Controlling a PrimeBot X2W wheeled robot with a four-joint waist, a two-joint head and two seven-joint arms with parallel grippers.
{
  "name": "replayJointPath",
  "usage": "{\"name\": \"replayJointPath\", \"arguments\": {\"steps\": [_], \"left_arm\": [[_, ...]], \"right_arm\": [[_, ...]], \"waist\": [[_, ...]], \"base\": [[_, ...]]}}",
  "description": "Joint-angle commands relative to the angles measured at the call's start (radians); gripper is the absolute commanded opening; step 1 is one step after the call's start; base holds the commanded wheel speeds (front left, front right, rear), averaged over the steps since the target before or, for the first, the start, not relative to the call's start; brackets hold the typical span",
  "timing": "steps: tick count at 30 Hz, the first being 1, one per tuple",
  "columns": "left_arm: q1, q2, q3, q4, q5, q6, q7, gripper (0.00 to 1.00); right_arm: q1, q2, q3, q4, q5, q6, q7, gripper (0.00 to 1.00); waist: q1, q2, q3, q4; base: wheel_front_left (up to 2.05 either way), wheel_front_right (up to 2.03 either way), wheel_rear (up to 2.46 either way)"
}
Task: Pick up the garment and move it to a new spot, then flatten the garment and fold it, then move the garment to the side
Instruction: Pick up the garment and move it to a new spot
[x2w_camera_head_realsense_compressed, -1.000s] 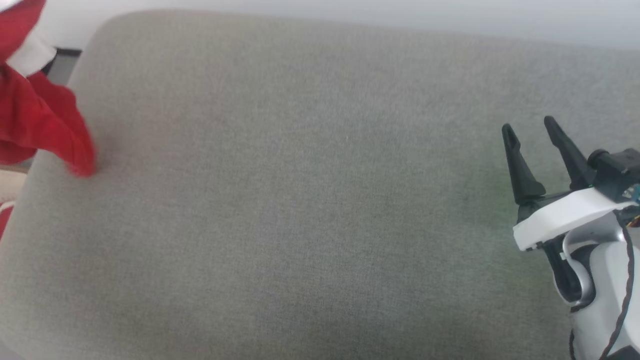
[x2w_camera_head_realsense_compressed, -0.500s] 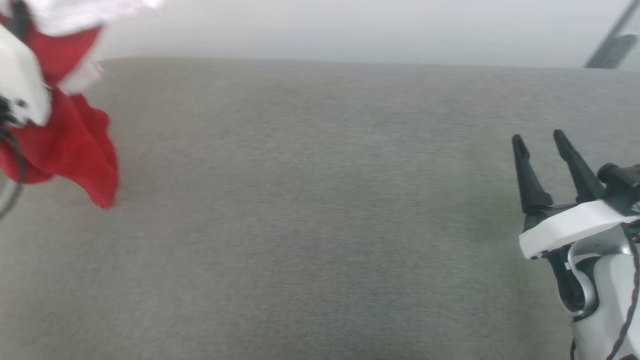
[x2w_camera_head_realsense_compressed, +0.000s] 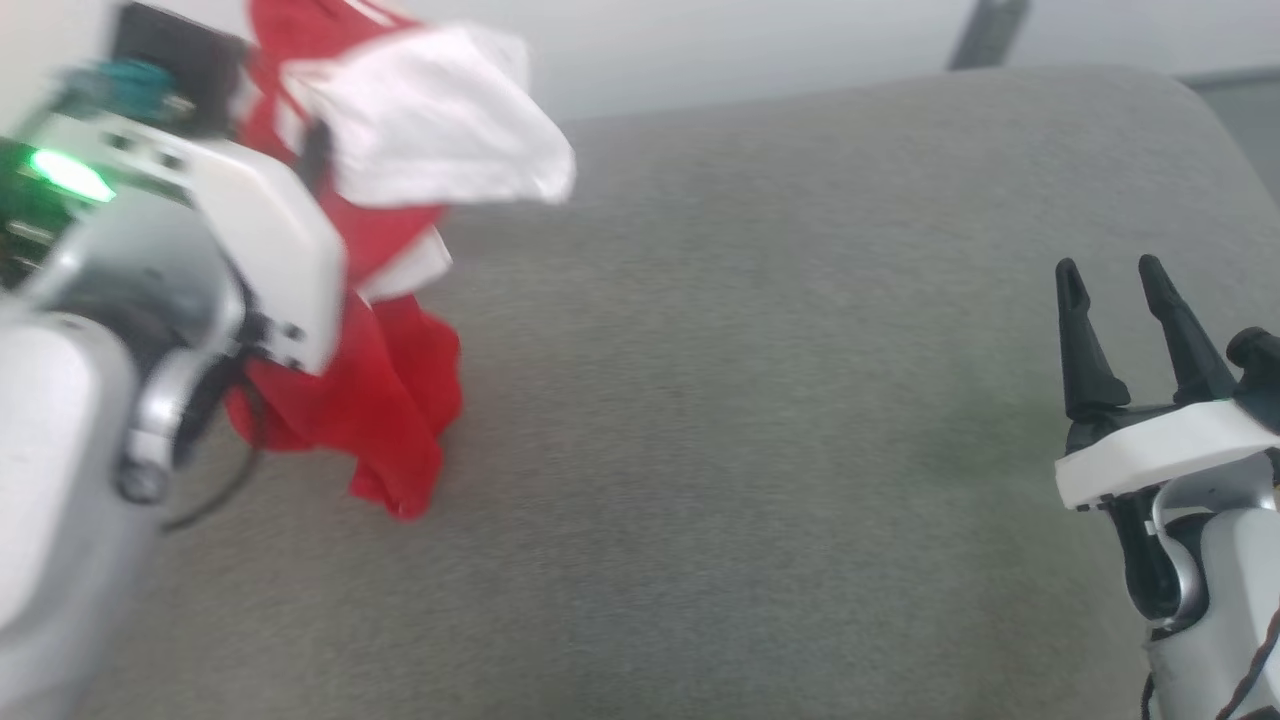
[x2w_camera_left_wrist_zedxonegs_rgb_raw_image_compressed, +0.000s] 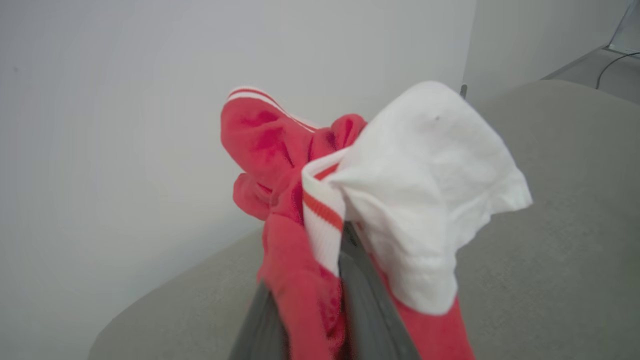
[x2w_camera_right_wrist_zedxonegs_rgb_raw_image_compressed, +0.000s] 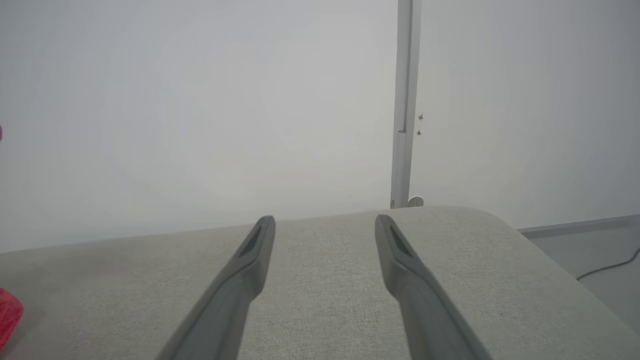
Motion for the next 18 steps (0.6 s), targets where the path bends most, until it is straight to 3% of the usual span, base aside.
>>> {"name": "replayJointPath", "arguments": {"steps": [1, 11, 18], "left_arm": [[0.018, -0.008, -0.009, -0.001, 0.006, 0.006, 0.006, 0.0], [0.089, -0.137, -0.151, 0.14, 0.012, 0.011, 0.0, 0.0], [0.108, -0.21, -0.243, 0.353, 0.022, -0.029, -0.014, 0.0]], "right_arm": [[-0.003, 0.007, -0.002, 0.002, 0.005, 0.0, -0.009, 1.0], [-0.022, 0.051, 0.01, 0.054, 0.026, 0.0, -0.055, 1.0], [-0.048, 0.061, 0.035, 0.1, 0.036, 0.0, -0.08, 1.0]], "waist": [[0.0, 0.0, 0.019, -0.047], [0.0, 0.0, 0.079, -0.133], [0.0, 0.0, 0.102, -0.153]], "base": [[0.0, 0.0, 0.0], [0.0, 0.0, 0.0], [0.0, 0.0, 0.0]]}}
